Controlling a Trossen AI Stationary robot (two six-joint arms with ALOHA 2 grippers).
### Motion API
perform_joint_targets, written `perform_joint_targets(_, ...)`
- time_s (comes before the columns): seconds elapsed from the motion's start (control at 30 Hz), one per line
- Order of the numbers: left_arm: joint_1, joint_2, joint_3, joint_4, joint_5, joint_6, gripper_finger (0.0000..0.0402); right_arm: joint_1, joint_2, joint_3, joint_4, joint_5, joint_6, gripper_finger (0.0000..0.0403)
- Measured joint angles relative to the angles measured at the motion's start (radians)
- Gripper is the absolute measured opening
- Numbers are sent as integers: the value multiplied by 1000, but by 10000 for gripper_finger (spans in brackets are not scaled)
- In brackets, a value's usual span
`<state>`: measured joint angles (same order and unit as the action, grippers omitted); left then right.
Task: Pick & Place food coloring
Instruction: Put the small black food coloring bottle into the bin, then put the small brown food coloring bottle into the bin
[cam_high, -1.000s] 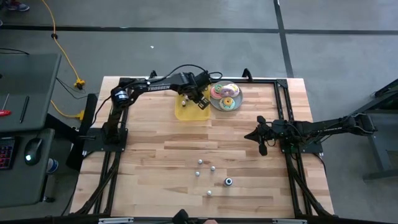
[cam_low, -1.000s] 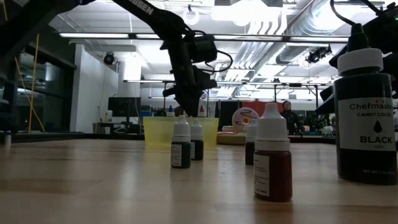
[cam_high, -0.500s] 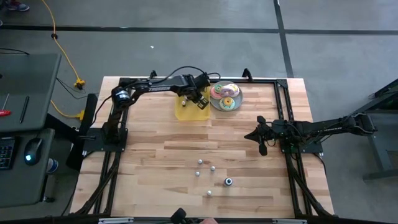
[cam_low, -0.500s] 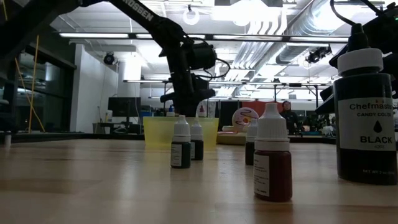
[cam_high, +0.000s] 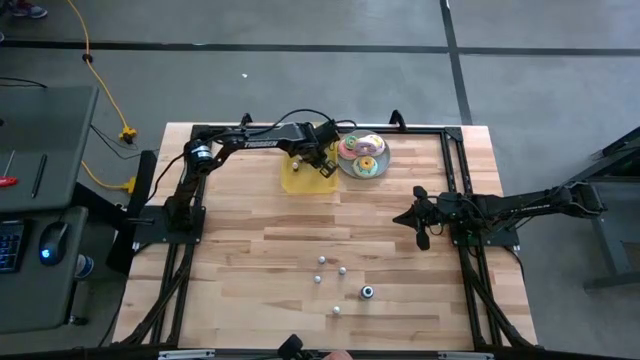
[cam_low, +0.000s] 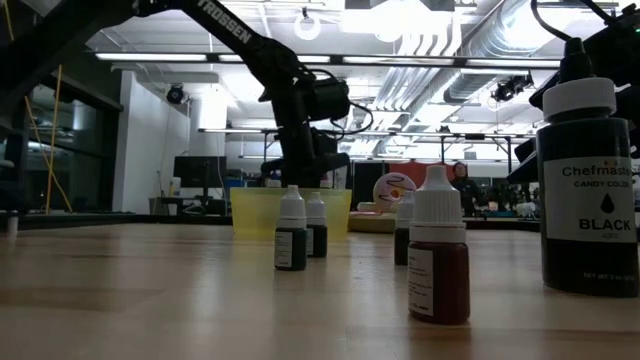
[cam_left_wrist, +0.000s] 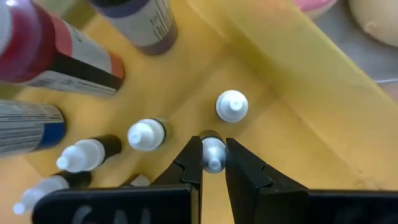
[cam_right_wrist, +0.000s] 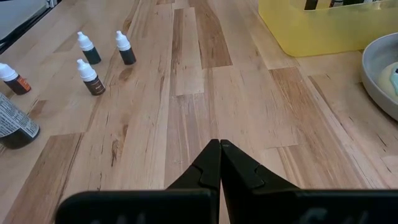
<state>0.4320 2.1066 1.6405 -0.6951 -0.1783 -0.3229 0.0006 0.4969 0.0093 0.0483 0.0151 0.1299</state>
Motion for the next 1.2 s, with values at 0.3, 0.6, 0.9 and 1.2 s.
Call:
perform_joint_targets(0.3,0,1,0,-4,2,1,80,0,0,0,0,0,0,0)
perform_joint_targets(0.6,0,1,-1,-5,4,4,122,0,0,0,0,0,0,0)
perform_joint_targets(0.9,0,2,59,-39,3,30,124,0,0,0,0,0,0,0)
perform_joint_targets(1.2,0,2,190,-159,3,48,124,0,0,0,0,0,0,0)
